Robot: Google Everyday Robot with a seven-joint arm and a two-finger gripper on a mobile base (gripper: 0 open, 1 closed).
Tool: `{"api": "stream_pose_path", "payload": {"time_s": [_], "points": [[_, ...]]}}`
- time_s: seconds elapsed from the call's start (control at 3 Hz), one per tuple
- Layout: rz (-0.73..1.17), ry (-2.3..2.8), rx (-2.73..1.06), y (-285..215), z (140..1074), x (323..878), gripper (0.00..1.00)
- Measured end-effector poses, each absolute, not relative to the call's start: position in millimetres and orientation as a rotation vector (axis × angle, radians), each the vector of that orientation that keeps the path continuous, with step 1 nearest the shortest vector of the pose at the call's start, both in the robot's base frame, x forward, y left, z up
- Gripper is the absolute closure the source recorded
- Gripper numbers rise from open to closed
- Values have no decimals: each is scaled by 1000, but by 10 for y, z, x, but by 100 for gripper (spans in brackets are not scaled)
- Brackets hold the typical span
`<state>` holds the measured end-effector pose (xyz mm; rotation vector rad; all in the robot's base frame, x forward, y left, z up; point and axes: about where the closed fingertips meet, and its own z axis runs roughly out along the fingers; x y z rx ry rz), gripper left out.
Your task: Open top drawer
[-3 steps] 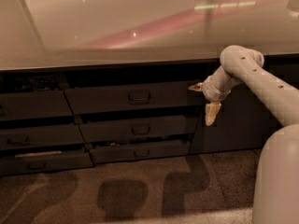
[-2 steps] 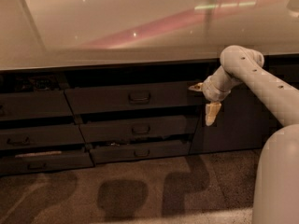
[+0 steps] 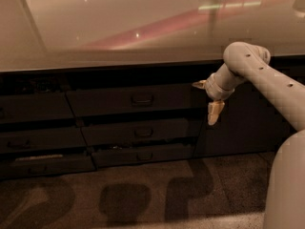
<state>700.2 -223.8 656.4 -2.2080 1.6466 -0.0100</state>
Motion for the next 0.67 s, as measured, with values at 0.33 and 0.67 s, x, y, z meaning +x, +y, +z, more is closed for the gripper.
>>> {"api": "stream_pose_path", "payload": {"time_s": [0.33,0.67], "points": [[-48,1710,-2177,-2313,6700,7259,0],[-48,1710,-2177,-2312,6700,7260,0]]}}
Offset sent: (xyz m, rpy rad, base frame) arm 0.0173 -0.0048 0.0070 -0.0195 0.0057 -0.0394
